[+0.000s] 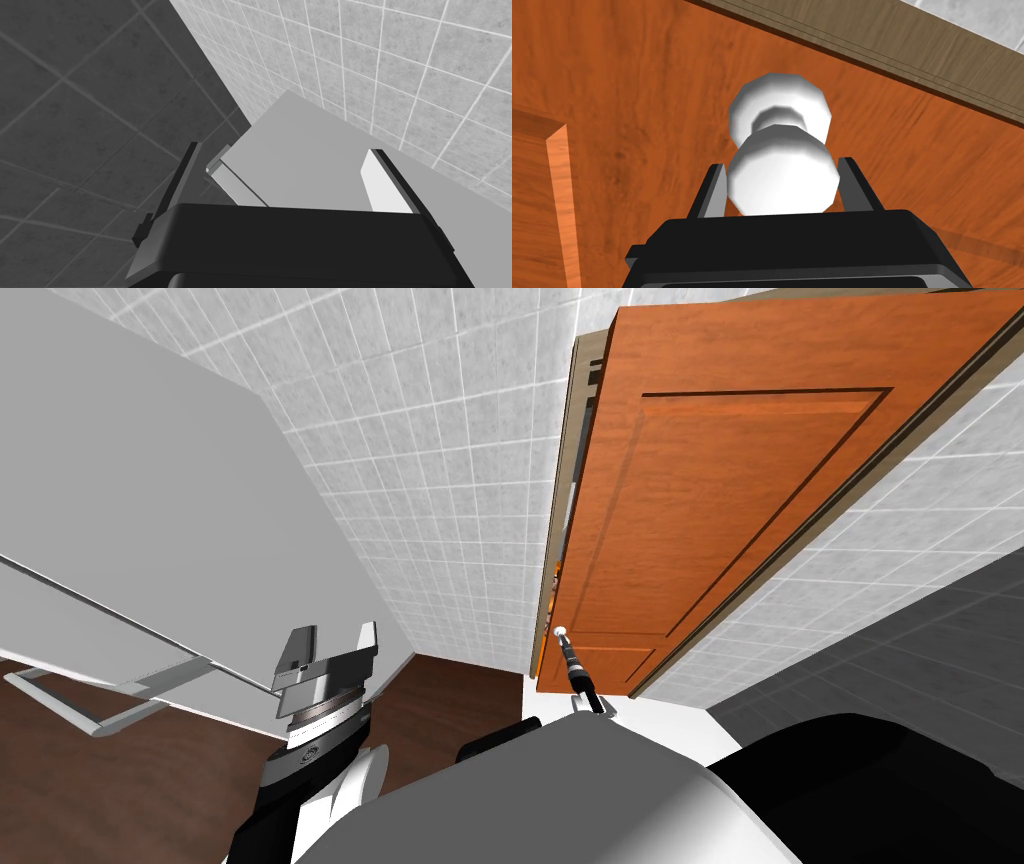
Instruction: Pull the door open
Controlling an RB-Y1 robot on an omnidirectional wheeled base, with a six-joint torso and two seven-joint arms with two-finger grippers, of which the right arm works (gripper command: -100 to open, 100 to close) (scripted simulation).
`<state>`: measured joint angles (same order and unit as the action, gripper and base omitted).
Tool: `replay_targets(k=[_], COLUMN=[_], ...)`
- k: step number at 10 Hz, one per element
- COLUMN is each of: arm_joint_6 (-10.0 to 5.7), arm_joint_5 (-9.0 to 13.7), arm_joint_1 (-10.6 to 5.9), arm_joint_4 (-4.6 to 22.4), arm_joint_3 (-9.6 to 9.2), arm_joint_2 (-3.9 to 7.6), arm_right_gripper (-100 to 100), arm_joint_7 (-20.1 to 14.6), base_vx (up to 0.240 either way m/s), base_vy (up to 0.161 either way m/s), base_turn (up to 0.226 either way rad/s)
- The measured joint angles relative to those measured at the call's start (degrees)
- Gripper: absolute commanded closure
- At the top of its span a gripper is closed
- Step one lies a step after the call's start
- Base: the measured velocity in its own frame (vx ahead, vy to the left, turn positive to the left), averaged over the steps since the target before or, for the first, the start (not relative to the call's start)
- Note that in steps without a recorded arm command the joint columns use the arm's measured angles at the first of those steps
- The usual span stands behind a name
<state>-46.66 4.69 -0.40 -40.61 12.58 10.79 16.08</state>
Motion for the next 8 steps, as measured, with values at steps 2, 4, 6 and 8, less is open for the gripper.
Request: replay_targets(k=[2, 4, 6, 8], arm_joint_6=[-0.47, -0.92, -0.75, -0.94], arm_joint_5=[0.7, 1.4, 2.1, 3.0], arm_joint_1=[-0.66, -1.02, -1.01, -1.26], arm_joint_4=[1.1, 1.9, 1.7, 2.1], arm_joint_3=[-0.60, -1.17, -1.77, -2.58], arm_joint_2=[0.19, 0.42, 0.61, 0.93], arm_right_gripper=[100, 100, 100, 100], arm_joint_7=[-2.8, -5.4, -7.8, -10.7], base_vx=[-0.024, -0.021, -0.029, -0.026], base_vy=[-0.005, -0.003, -0.007, -0.003], base_turn=[0.013, 0.015, 0.026, 0.018])
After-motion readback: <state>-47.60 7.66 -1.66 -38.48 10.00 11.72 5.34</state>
